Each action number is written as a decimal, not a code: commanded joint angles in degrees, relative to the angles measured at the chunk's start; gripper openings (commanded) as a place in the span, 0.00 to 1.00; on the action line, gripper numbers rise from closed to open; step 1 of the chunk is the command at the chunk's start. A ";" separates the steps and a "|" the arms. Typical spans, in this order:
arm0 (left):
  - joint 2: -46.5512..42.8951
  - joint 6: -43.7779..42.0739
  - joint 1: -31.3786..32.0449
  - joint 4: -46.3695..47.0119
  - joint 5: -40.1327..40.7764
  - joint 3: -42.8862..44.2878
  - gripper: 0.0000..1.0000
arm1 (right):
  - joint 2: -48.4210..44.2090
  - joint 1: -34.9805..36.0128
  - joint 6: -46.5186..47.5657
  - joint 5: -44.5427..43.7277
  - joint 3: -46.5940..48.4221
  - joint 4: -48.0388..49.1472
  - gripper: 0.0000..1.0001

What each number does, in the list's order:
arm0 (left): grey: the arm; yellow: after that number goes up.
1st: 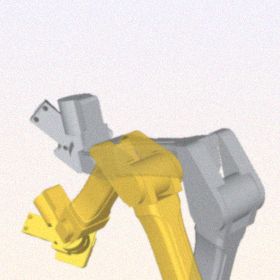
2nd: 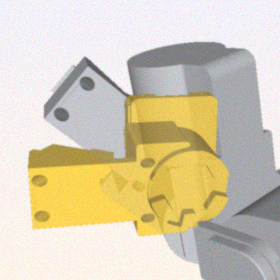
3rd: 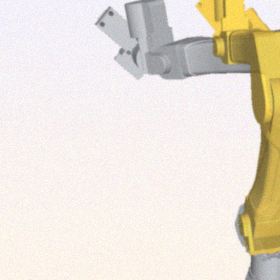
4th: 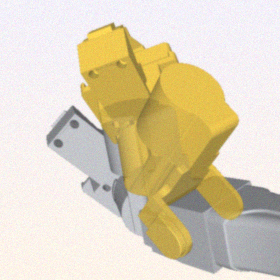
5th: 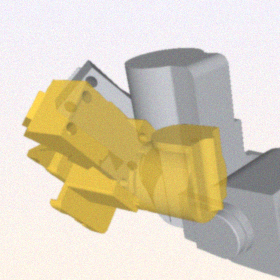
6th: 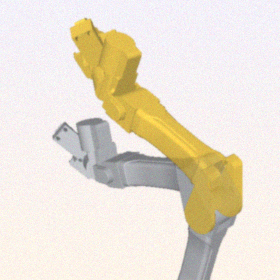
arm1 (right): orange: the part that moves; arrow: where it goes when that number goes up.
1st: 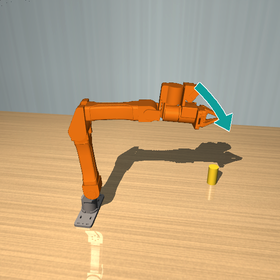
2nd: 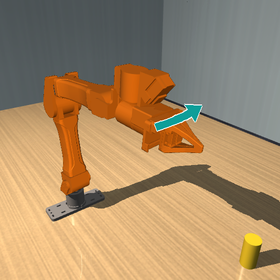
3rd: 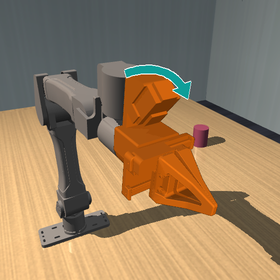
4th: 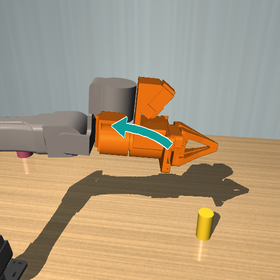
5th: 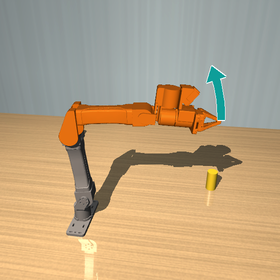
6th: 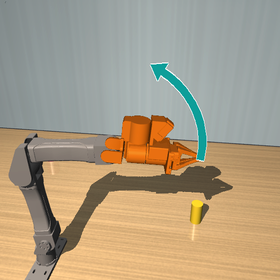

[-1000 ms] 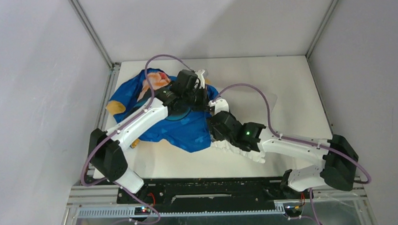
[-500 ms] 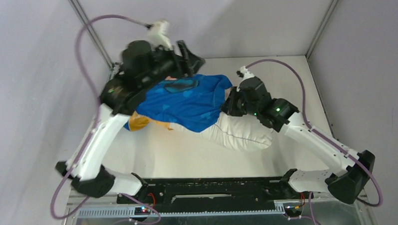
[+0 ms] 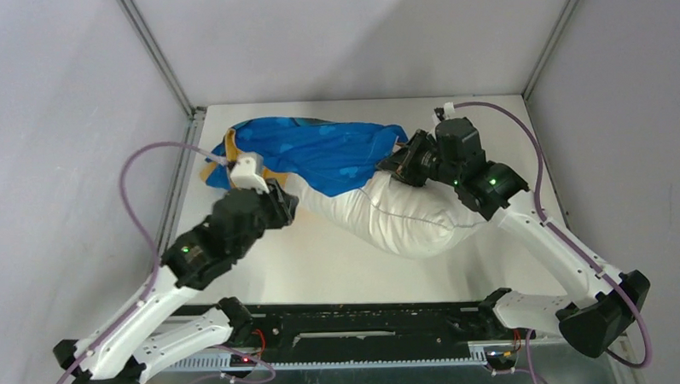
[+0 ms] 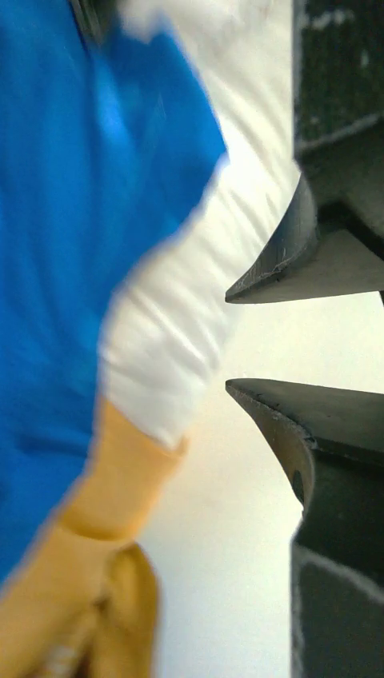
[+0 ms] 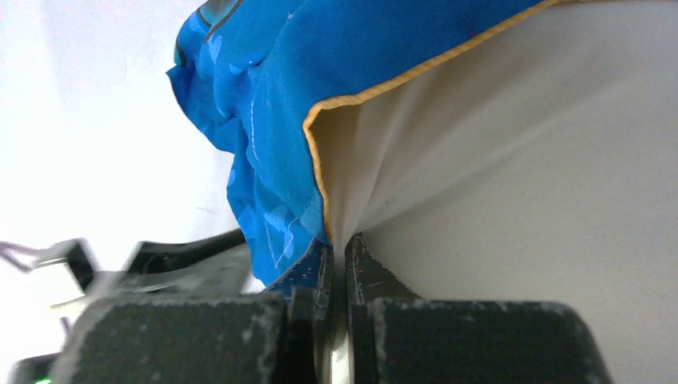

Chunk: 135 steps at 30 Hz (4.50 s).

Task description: Put the pillow into the pillowcase

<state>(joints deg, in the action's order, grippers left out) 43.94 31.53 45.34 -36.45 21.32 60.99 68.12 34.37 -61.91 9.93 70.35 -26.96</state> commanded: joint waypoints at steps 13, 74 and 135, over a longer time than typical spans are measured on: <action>11.60 9.63 -4.75 27.66 26.45 -17.64 0.54 | -5.20 -2.02 -7.56 2.19 2.93 13.25 0.00; 13.62 -6.41 -3.90 11.40 -8.47 6.70 0.22 | 2.24 -9.81 -12.45 -3.28 -9.35 17.50 0.00; 12.13 -30.32 8.93 27.09 -7.43 2.89 0.00 | -0.35 -7.01 -11.73 -8.77 -7.86 15.52 0.00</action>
<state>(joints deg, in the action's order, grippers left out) 54.52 7.05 51.40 -7.29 34.79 52.05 67.99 25.04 -72.79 6.07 59.72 -15.92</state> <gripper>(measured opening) 0.004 0.033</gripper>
